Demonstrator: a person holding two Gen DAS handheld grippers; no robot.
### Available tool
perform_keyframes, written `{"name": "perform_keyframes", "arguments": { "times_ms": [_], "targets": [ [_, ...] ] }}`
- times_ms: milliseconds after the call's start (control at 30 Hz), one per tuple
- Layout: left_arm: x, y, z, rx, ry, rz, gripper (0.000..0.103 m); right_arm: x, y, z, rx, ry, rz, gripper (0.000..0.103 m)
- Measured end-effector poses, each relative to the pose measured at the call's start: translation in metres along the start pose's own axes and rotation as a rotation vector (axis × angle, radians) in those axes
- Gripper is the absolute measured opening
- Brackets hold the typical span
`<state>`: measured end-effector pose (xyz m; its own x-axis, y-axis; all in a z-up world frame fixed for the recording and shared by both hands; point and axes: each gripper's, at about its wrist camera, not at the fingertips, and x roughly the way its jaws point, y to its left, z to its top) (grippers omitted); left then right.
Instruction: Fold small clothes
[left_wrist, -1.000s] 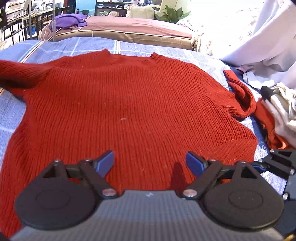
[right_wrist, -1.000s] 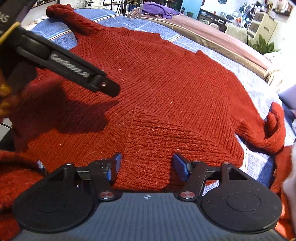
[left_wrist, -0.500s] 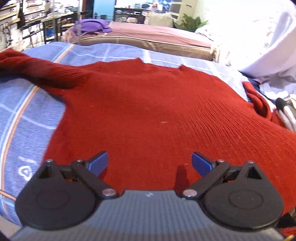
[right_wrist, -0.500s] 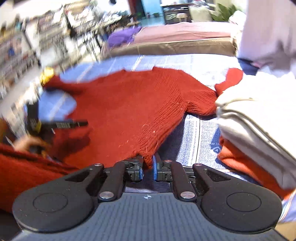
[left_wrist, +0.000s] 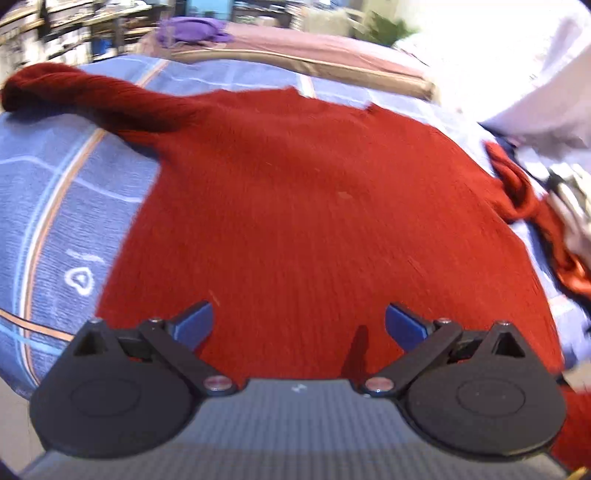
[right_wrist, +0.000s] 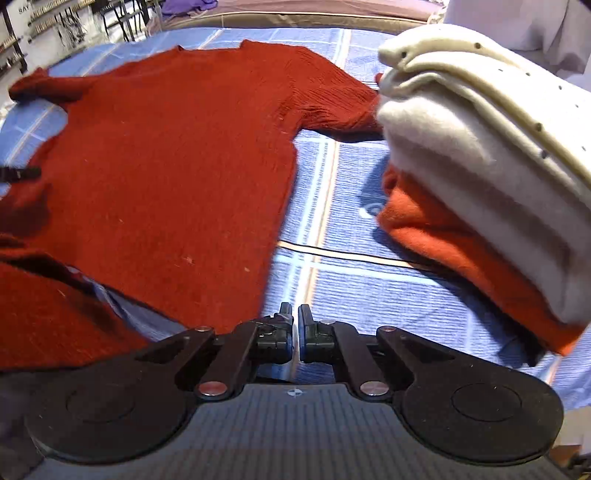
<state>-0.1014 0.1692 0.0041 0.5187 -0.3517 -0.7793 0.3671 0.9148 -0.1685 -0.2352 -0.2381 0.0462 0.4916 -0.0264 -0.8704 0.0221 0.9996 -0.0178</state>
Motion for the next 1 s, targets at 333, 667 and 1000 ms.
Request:
{"name": "perform_keyframes", "arguments": {
  "times_ms": [333,667,1000],
  "targets": [
    [0.018,-0.051,0.009,0.042,-0.058,-0.124,0.101,0.043,0.065,0.055,-0.270,-0.150,0.120,0.053],
    [0.069,-0.100,0.001,0.281,0.083,0.027,0.100,0.086,0.076,0.038,-0.289,-0.013,0.136,0.093],
    [0.031,-0.068,0.027,0.265,0.040,0.041,0.101,0.037,0.035,0.078,-0.212,-0.068,0.156,0.103]
  ]
}}
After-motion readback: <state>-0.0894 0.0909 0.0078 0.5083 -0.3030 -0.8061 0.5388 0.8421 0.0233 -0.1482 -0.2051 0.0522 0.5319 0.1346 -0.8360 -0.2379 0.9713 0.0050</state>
